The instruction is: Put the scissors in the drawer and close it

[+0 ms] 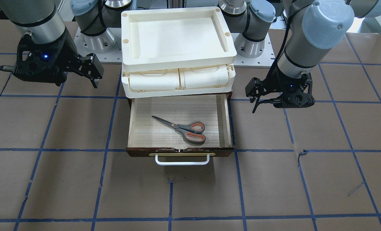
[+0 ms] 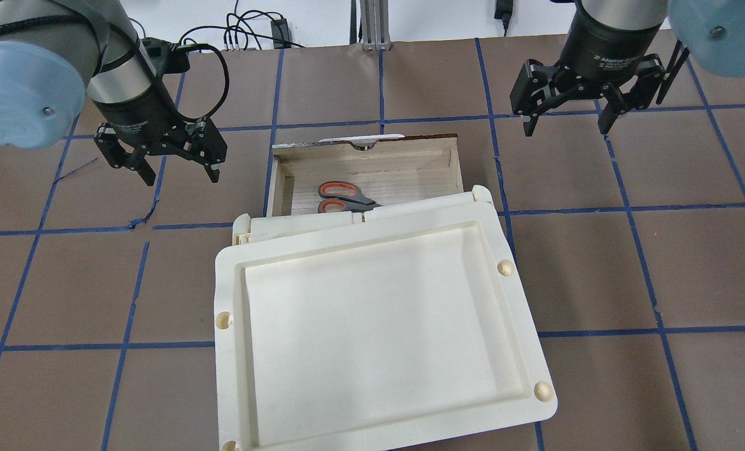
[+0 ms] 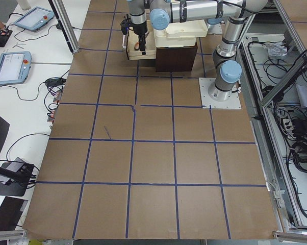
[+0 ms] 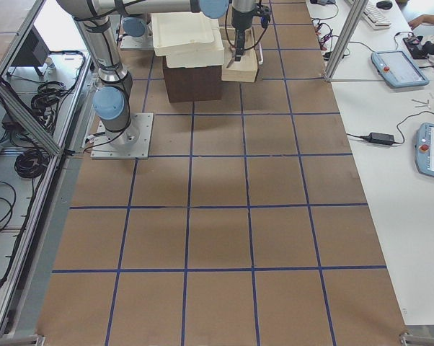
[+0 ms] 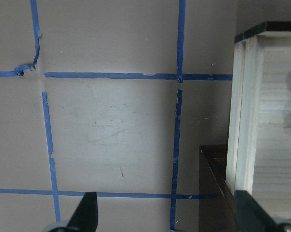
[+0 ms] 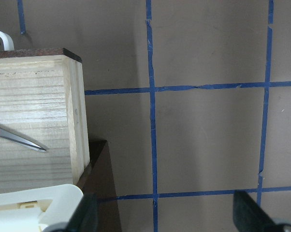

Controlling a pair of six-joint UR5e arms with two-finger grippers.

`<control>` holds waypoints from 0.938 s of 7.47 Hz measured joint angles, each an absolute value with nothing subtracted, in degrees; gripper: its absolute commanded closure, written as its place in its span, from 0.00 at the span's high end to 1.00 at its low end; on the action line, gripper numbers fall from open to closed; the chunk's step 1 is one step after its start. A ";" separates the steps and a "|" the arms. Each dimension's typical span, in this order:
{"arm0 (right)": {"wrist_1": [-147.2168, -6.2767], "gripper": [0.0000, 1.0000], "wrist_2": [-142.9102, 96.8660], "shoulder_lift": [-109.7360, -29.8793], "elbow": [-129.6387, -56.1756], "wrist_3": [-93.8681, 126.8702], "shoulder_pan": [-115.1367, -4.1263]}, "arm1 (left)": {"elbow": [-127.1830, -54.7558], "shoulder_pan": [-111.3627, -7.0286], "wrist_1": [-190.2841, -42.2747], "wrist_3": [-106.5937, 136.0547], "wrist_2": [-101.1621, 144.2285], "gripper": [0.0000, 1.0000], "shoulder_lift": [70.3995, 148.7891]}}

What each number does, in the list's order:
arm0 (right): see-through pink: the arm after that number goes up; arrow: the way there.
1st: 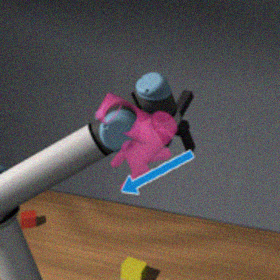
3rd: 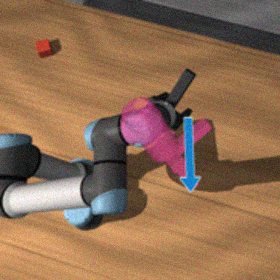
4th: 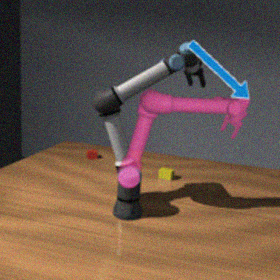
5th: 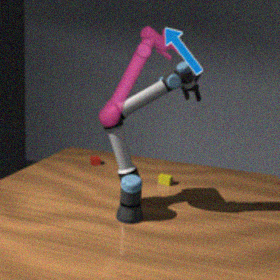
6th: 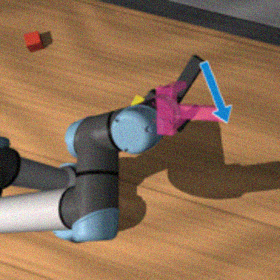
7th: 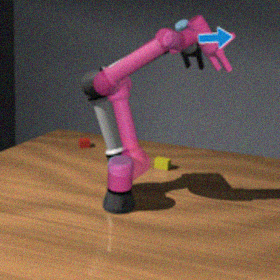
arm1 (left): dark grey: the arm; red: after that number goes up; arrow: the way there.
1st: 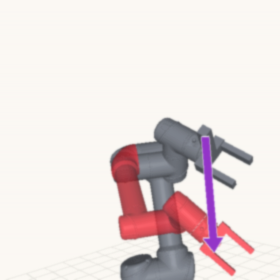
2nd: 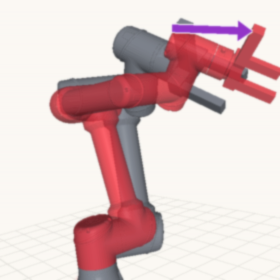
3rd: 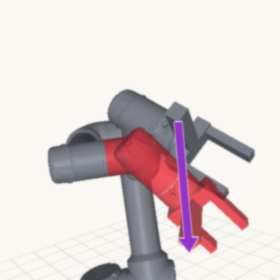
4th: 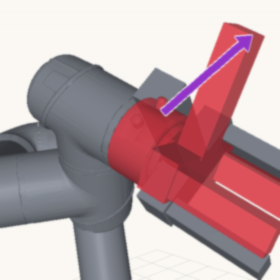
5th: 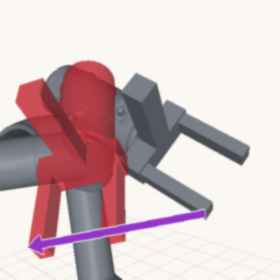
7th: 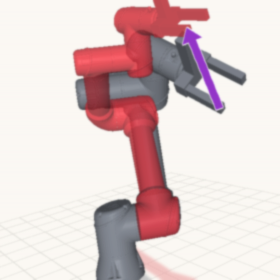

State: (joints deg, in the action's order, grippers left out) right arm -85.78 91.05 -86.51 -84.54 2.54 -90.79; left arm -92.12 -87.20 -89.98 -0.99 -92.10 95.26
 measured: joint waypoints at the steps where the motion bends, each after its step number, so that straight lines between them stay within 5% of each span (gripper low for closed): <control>1: -85.78 1.00 91.05 -86.54 -84.55 2.47 -90.79 | -92.16 -87.17 -89.86 -1.05 -92.03 1.00 95.27; 7: -85.86 1.00 91.06 -86.57 -84.51 2.37 -90.72 | -92.16 -87.10 -84.69 -2.04 -91.39 1.00 96.76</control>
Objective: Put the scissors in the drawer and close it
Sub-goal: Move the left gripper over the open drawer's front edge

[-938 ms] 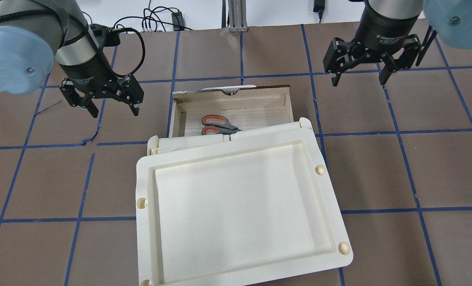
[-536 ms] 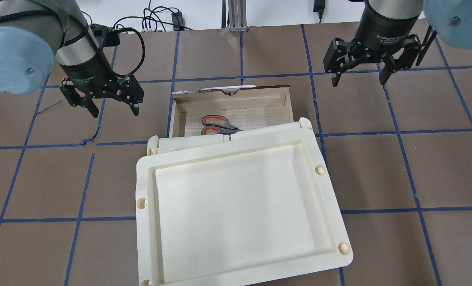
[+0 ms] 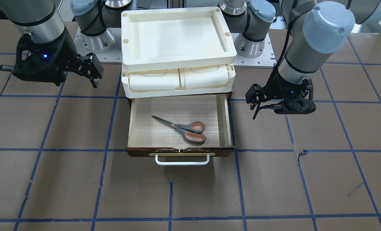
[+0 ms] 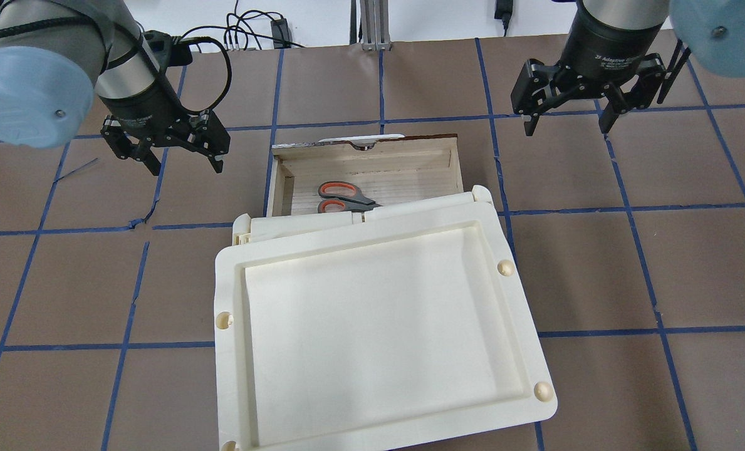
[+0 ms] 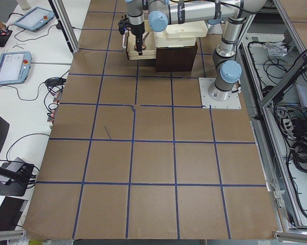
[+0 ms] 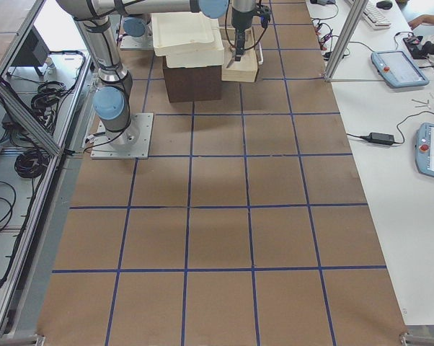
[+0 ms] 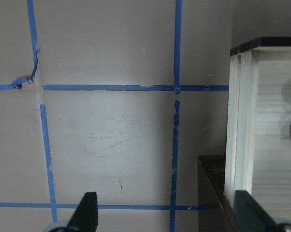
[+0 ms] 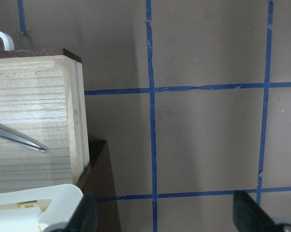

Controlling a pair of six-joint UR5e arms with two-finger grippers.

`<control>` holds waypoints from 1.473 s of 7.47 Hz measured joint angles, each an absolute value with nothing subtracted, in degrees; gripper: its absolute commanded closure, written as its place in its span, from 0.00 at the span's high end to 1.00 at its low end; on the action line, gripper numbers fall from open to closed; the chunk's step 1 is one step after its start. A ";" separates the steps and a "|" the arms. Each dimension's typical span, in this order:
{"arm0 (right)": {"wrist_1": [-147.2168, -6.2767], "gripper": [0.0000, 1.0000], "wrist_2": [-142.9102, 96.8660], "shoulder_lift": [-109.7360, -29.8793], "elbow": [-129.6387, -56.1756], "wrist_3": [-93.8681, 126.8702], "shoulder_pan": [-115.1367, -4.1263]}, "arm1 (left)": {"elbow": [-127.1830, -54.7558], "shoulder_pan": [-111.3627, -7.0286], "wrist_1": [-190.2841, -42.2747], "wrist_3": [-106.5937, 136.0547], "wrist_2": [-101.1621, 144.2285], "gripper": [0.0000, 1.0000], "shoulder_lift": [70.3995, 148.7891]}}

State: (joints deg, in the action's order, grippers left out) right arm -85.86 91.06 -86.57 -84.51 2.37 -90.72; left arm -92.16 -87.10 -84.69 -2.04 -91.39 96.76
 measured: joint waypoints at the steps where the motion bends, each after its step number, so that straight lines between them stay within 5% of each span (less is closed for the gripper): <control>1: -85.86 1.00 91.05 -86.57 -84.51 2.37 -90.73 | -92.14 -87.11 -82.61 -2.45 -91.33 1.00 97.29; 6: -85.84 1.00 91.05 -86.57 -84.54 2.37 -90.70 | -89.47 -87.19 -75.20 -2.70 -88.43 1.00 101.62; 11: -85.83 1.00 91.05 -86.52 -84.61 2.37 -90.75 | -77.51 -87.19 -75.13 1.36 -82.80 1.00 115.53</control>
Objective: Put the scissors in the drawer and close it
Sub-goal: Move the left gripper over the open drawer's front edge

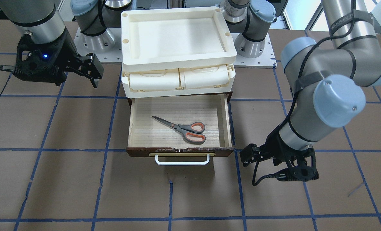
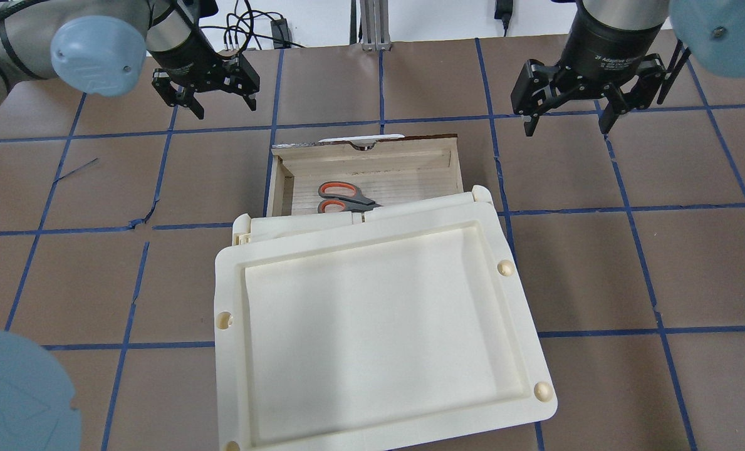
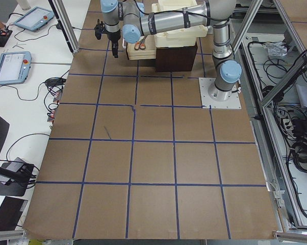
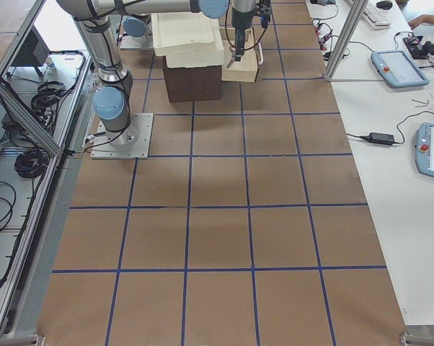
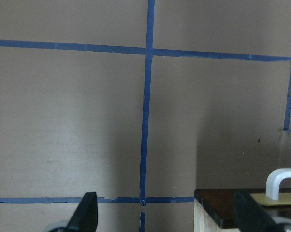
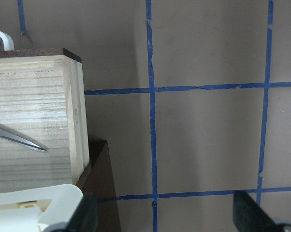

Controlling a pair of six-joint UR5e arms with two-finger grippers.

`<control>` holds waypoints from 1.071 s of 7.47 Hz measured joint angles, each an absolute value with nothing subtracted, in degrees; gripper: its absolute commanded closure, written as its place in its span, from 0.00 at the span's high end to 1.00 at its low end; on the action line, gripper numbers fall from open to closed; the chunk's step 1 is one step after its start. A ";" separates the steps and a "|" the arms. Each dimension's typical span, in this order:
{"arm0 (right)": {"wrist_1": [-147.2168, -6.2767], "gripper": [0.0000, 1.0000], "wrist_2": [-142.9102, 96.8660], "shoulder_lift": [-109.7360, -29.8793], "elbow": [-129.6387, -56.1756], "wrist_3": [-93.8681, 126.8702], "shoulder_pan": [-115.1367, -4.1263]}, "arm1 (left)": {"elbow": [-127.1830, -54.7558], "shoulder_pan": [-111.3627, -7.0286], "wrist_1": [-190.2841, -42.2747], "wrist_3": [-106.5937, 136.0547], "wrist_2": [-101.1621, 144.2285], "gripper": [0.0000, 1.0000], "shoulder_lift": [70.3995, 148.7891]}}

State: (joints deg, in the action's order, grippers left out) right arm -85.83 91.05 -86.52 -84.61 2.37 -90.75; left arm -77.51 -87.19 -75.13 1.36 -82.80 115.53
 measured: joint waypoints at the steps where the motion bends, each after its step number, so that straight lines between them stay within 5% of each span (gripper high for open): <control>1: -85.84 1.00 91.05 -86.51 -84.64 2.35 -90.76 | -75.49 -87.19 -75.14 1.58 -82.24 1.00 118.00; 8: -85.79 1.00 91.05 -86.56 -85.16 2.20 -90.56 | -74.32 -87.19 -84.14 1.76 -76.85 1.00 121.83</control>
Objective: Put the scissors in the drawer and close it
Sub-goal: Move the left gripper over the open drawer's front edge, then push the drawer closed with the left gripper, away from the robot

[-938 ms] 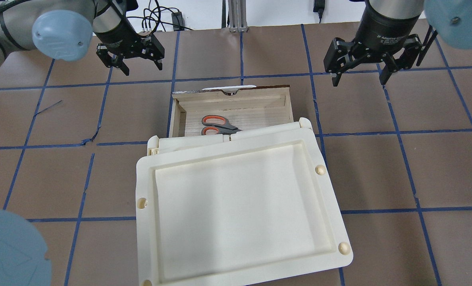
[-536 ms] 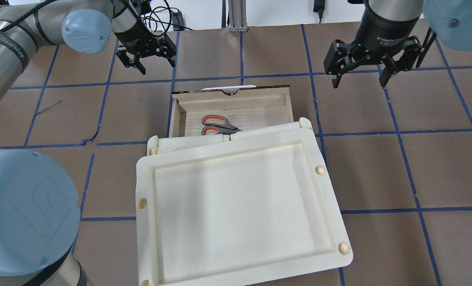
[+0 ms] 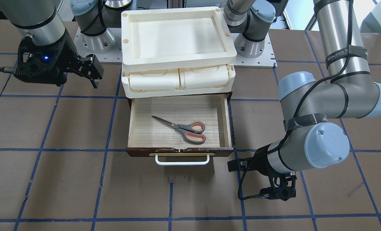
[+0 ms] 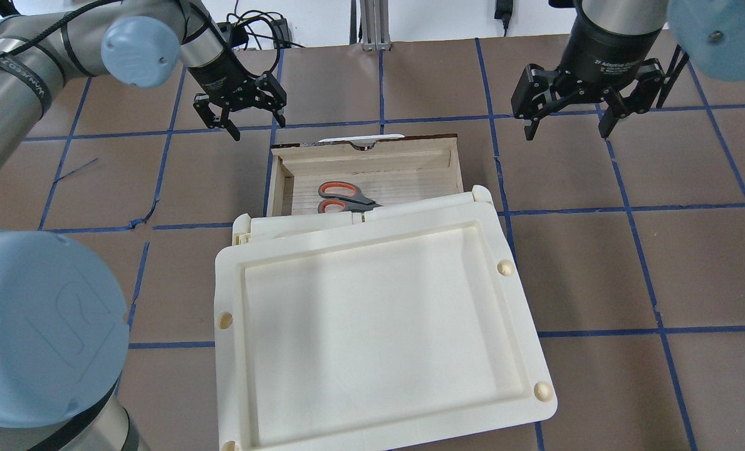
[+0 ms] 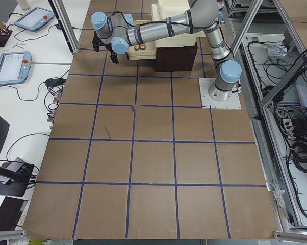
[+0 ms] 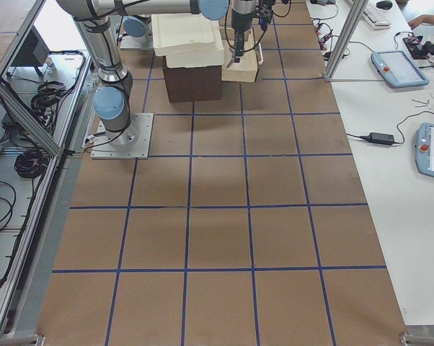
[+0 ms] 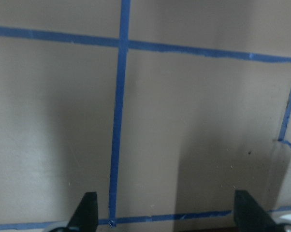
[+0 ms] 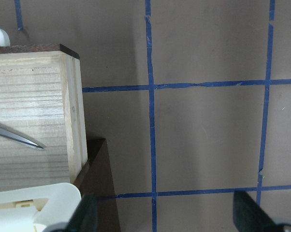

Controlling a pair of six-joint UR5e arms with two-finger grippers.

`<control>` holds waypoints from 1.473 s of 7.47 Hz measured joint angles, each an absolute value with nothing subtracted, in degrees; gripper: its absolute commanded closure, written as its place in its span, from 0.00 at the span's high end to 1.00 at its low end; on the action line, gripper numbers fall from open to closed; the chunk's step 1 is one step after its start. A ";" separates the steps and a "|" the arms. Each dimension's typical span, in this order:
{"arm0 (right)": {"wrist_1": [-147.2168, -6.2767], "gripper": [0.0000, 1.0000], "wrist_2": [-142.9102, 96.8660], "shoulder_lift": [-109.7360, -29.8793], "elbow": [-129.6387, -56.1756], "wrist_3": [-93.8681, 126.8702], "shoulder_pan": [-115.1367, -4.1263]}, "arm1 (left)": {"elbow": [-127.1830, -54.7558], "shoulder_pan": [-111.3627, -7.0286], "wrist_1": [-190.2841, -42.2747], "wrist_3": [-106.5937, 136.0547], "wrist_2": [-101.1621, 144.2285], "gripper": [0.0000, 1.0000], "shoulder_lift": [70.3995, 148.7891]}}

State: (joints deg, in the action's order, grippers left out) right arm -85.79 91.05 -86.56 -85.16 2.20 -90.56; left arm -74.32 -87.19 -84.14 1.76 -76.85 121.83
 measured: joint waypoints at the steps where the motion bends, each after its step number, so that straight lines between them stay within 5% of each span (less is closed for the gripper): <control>1: -85.79 1.00 91.05 -86.53 -85.16 2.20 -90.54 | -74.40 -87.19 -86.03 1.76 -76.66 1.00 121.62; 11: -85.76 1.00 91.14 -86.49 -85.25 2.10 -90.47 | -77.78 -87.19 -96.16 1.85 -76.66 1.00 118.53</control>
State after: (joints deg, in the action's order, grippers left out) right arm -85.76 91.14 -86.49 -85.25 2.10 -90.47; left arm -77.78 -87.19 -96.16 1.85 -76.66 118.53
